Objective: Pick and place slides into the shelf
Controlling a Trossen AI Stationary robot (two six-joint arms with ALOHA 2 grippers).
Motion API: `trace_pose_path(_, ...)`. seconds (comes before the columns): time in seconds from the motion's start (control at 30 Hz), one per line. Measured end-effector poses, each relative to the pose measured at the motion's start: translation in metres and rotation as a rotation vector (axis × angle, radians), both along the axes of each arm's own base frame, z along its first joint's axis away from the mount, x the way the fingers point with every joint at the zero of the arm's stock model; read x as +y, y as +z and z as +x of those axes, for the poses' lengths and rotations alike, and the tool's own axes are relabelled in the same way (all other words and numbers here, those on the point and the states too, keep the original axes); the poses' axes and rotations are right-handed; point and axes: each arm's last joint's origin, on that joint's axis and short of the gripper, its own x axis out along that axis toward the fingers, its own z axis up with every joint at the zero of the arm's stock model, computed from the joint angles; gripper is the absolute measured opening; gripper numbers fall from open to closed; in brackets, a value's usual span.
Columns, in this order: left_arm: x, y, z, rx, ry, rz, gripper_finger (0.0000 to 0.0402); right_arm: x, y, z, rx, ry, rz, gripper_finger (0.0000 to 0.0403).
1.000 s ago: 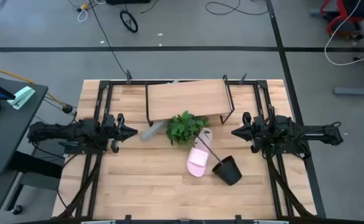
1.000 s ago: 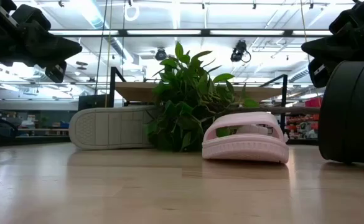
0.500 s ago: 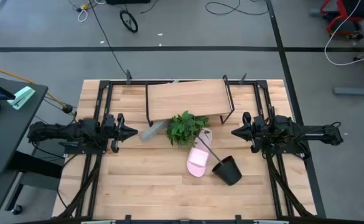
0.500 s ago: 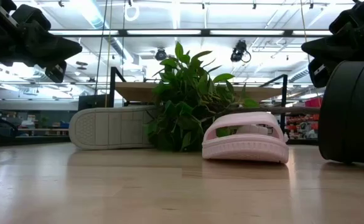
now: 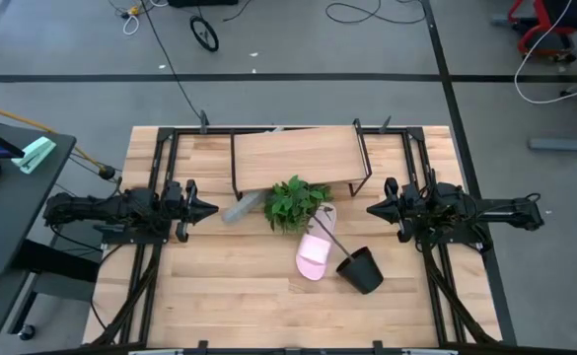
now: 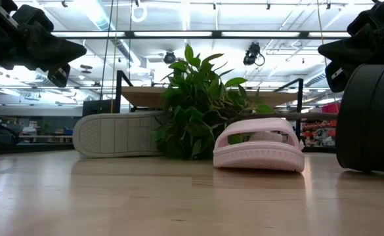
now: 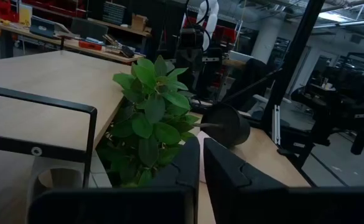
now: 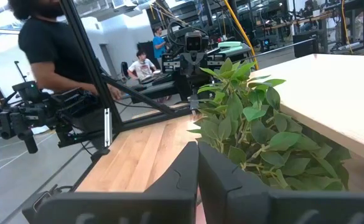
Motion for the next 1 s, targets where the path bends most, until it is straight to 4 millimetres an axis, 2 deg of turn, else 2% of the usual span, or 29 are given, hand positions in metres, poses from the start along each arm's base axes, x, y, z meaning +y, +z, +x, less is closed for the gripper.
trace_pose_path(0.4, 0.0000, 0.0000, 0.0000, 0.000, 0.000, 0.000, 0.0041, 0.0000, 0.0000, 0.0000, 0.000, 0.000, 0.000, 0.0014)
trace_pose_path(0.77, 0.0000, 0.0000, 0.0000, 0.000, 0.000, 0.000, 0.0028, 0.0000, 0.0001, 0.0000, 0.000, 0.000, 0.000, 0.0014)
trace_pose_path(1.0, 0.0000, -0.0001, 0.0000, 0.001, 0.000, 0.000, 0.0036, 0.0000, 0.0000, 0.0000, 0.000, 0.000, 0.000, 0.0014)
